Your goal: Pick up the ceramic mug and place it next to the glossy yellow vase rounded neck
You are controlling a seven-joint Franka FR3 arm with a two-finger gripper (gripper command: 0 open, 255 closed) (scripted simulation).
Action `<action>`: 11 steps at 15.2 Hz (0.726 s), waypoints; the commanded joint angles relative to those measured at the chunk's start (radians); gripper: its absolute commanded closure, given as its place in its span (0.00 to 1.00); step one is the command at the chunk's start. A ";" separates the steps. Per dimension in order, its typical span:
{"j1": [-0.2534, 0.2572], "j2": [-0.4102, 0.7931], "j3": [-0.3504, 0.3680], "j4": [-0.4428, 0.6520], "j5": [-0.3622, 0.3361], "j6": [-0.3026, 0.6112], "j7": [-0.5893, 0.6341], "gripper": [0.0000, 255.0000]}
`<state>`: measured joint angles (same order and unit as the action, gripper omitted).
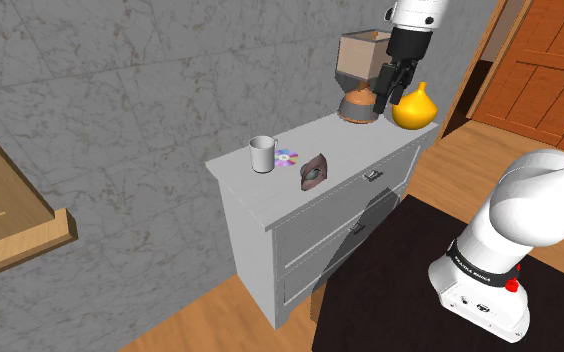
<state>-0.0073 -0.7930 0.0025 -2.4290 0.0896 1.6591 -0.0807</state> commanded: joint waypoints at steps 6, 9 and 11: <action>0.012 0.173 0.072 0.046 0.016 0.127 0.072 0.00; 0.014 0.284 0.112 0.091 0.014 0.193 0.117 0.00; 0.014 0.361 0.137 0.127 0.007 0.232 0.149 0.00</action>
<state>0.0057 -0.4678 0.1245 -2.3186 0.0990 1.8719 0.0484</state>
